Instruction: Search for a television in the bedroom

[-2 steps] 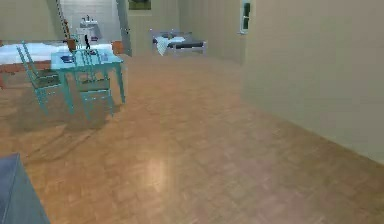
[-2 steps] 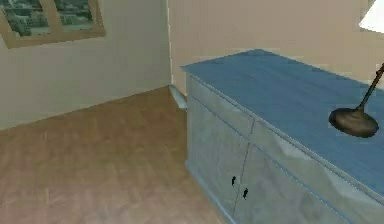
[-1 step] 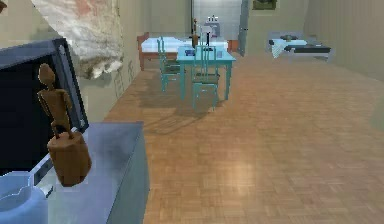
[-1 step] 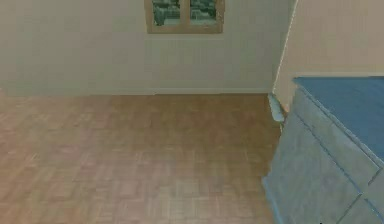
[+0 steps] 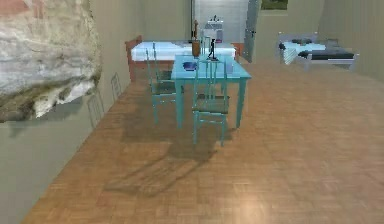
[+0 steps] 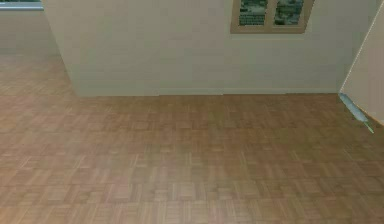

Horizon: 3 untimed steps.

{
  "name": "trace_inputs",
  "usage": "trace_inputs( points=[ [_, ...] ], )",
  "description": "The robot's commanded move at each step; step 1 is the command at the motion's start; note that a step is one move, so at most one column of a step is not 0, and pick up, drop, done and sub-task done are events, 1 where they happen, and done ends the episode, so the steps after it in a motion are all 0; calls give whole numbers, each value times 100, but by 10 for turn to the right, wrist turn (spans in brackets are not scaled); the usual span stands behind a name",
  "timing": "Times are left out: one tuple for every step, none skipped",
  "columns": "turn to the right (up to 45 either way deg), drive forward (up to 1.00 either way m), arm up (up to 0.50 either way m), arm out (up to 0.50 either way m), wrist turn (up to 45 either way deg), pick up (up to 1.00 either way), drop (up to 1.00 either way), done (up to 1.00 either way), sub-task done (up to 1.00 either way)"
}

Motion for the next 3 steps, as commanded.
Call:
trace_inputs(
  points=[
    [-30,0,0,0,0,0,0,0,0],
    [0,60,0,0,0,0,0,0,0],
    [-360,0,0,0,0,0,0,0,0]
  ],
)
